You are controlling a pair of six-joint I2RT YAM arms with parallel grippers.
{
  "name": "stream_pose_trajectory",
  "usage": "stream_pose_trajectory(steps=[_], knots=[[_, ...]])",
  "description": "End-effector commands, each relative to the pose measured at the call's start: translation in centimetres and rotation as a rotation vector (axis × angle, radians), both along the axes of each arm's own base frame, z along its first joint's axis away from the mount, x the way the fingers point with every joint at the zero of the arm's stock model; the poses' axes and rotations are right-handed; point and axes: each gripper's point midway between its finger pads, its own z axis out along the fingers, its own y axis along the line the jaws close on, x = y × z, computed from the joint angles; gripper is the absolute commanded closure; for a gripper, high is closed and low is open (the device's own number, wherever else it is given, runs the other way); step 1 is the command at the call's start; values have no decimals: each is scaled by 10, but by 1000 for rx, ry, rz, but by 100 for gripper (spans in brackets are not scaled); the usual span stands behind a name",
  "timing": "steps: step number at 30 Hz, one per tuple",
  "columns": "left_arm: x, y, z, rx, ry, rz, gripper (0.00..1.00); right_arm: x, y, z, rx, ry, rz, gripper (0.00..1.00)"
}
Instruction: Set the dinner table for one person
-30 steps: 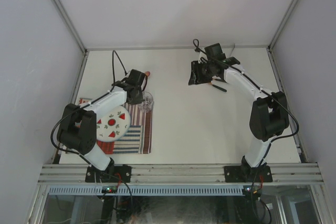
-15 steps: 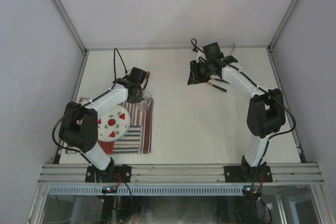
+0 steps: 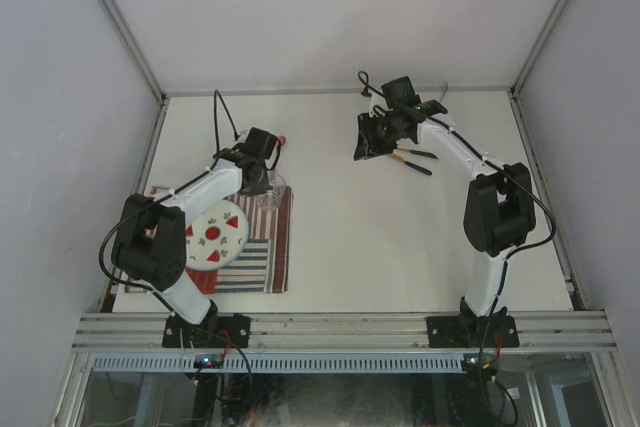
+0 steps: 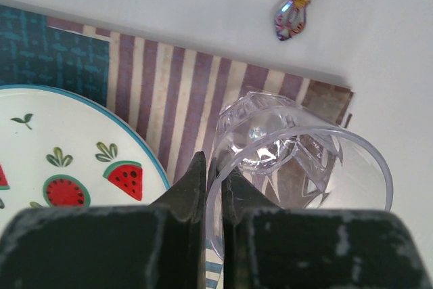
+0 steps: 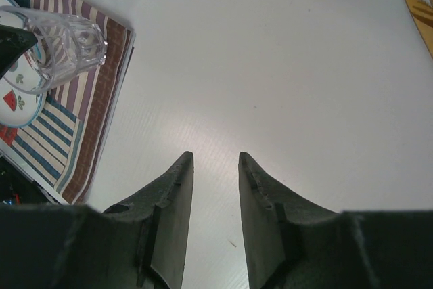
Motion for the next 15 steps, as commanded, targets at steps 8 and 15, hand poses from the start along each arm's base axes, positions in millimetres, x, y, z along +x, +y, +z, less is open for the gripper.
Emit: stream_pose_trajectory(steps=[8, 15], knots=[[17, 37, 13, 13, -54, 87, 98, 9, 15, 14, 26, -44, 40, 67], [8, 9, -7, -143, -23, 71, 98, 7, 17, 10, 26, -31, 36, 67]])
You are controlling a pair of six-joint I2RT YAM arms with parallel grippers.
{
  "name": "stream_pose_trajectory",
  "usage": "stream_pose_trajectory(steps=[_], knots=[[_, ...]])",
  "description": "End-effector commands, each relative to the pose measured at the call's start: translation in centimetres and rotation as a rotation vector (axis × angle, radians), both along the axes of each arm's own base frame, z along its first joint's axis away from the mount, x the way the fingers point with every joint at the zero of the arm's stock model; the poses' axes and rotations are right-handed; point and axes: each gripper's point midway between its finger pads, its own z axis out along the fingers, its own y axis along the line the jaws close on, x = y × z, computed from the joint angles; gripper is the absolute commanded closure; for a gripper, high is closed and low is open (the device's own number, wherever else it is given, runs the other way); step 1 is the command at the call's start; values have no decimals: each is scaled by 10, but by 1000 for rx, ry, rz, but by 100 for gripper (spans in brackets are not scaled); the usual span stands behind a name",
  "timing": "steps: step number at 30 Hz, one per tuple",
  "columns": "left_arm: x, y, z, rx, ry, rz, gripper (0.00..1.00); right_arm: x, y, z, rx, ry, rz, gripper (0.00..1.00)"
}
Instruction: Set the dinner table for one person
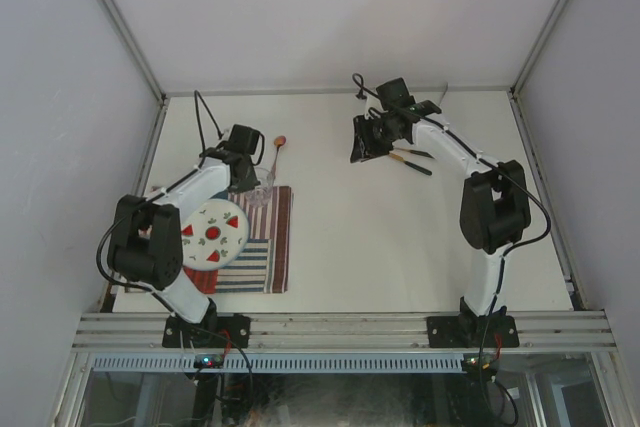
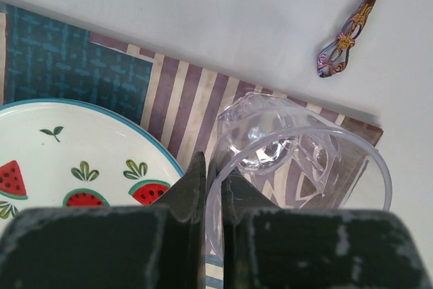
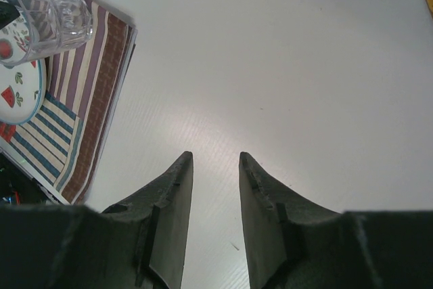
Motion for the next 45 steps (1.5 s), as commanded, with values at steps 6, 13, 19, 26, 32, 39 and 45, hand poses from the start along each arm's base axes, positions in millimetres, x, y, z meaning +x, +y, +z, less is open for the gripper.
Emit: stream_pose_trajectory(steps=[6, 13, 19, 26, 32, 39, 45], knots=[[-11, -35, -14, -152, 4, -57, 99, 5, 15, 12, 33, -34, 23, 67], [-26, -24, -4, -114, 34, -20, 99, 2, 20, 8, 36, -27, 29, 67], [-32, -11, 15, -53, 48, 8, 98, 1, 29, 3, 54, -17, 36, 67], [-23, -9, 34, -20, 54, -5, 98, 1, 42, 3, 70, -20, 49, 67], [-18, -17, 24, -50, 52, -18, 98, 0, 41, 0, 61, -14, 50, 67], [-20, -24, 6, -87, 53, -21, 97, 0, 35, -5, 38, -6, 51, 67], [-14, -27, -3, -90, 49, -41, 97, 3, 36, -6, 38, 0, 52, 67]])
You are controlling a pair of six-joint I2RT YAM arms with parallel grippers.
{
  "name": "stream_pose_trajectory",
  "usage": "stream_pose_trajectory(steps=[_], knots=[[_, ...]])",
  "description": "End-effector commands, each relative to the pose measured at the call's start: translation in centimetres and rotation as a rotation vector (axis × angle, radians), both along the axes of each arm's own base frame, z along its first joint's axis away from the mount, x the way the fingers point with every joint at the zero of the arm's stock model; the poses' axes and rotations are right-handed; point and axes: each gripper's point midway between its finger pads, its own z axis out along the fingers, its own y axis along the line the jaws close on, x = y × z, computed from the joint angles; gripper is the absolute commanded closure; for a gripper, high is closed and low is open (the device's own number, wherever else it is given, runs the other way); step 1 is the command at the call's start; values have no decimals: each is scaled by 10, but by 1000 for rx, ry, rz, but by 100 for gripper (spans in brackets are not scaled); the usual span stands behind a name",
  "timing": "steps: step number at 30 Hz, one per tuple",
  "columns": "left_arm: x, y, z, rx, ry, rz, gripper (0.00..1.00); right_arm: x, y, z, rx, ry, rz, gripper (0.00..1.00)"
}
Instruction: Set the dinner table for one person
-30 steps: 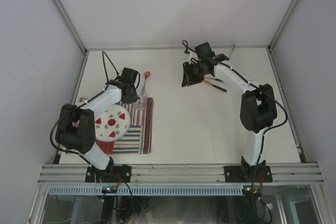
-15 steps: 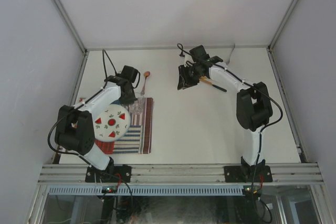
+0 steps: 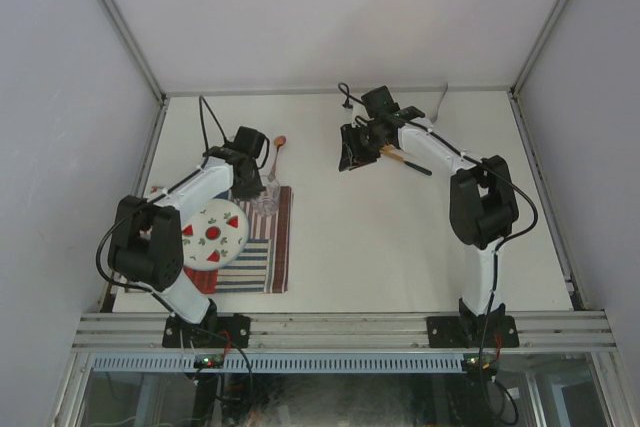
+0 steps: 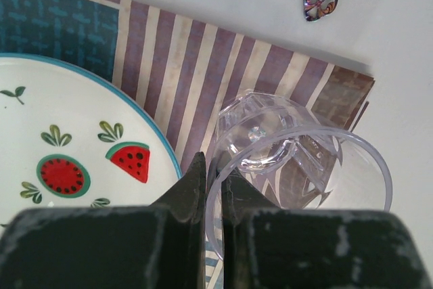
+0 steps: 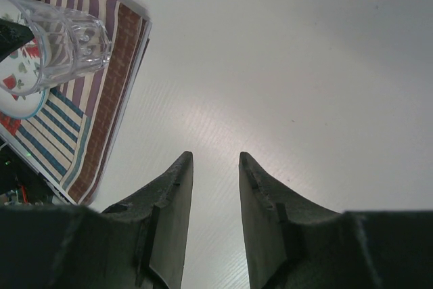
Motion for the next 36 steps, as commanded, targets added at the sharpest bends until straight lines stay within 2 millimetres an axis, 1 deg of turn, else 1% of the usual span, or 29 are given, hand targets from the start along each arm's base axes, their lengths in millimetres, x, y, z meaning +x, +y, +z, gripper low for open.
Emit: stream_pose_trajectory(steps=[1, 8, 10, 12, 13, 15, 16, 17, 20, 22, 25, 29, 30, 33, 36], knots=[[12, -9, -2, -24, -39, -21, 97, 14, 6, 17, 23, -49, 3, 67], [17, -10, 0, -20, -43, -30, 96, 15, 8, 17, 23, -46, 1, 67], [17, -9, 1, -16, -42, -30, 95, 15, 9, 17, 24, -47, 0, 65], [17, -9, 2, -13, -43, -32, 89, 15, 10, 17, 25, -48, -1, 57], [17, -9, 3, -12, -45, -33, 84, 16, 10, 17, 24, -49, -1, 53], [15, -8, 3, -15, -47, -33, 71, 16, 10, 17, 23, -52, -6, 47], [15, -8, 3, -17, -48, -33, 68, 17, 11, 19, 24, -57, -9, 45], [13, -8, 3, -16, -47, -34, 67, 17, 11, 20, 23, -61, -10, 43], [10, -6, 3, -16, -49, -29, 67, 20, 9, 22, 9, -81, -25, 41], [7, -5, 4, -16, -52, -25, 66, 21, 7, 25, 5, -92, -33, 37], [5, -4, 10, -18, -67, -22, 65, 22, 5, 28, -3, -108, -44, 36], [5, -2, 16, -16, -85, -31, 42, 23, 4, 31, -1, -119, -50, 34], [4, -2, 17, -14, -86, -33, 39, 23, 5, 33, -1, -122, -51, 34], [3, 0, 23, -9, -98, -28, 32, 24, 5, 39, 3, -139, -56, 34], [2, 2, 29, -11, -114, -19, 31, 30, 1, 47, -14, -174, -79, 34]])
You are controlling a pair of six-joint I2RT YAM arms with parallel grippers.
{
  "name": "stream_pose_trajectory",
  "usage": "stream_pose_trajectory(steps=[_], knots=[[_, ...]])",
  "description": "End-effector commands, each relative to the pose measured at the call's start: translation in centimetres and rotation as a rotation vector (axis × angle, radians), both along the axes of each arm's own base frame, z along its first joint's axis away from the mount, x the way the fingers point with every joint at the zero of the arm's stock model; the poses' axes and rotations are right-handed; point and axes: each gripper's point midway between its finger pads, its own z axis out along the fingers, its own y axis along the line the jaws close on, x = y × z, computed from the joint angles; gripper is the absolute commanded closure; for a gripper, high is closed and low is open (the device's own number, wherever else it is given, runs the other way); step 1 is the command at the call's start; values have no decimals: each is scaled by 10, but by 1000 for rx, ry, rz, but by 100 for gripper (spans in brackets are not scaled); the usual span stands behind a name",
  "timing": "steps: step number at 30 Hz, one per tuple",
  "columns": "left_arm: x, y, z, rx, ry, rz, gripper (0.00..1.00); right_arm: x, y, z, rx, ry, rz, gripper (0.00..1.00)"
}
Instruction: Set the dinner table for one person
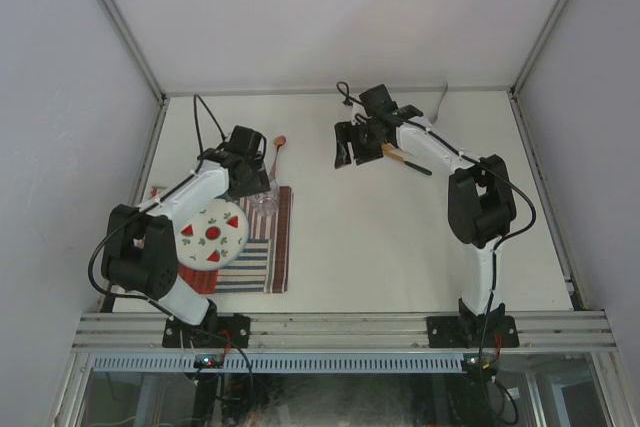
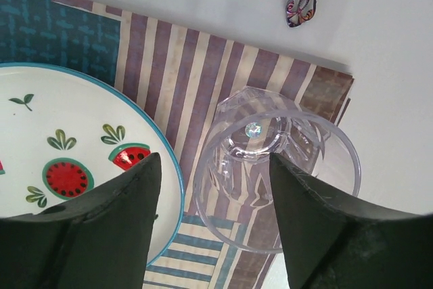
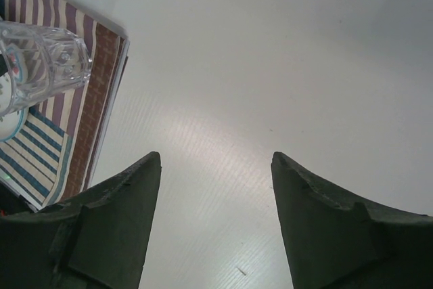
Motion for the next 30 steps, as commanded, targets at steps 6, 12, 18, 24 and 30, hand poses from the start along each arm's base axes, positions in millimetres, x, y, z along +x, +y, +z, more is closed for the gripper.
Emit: stream_pose_trajectory(steps=[6, 12, 18, 24, 30], knots=[[-1, 14, 51, 10, -165, 49, 29, 62, -82, 77, -344, -367, -352, 34], [21, 10, 89, -12, -347, -40, 20, 59, -133, 49, -531, -291, -447, 53], [72, 20, 96, 23, -283, -63, 20, 14, -115, 28, -246, -107, -392, 46], [117, 17, 104, 31, -251, -82, 20, -3, -138, 37, -325, -173, -386, 25], [110, 14, 107, -5, -249, -82, 21, 24, -172, 13, -472, -181, -373, 18]])
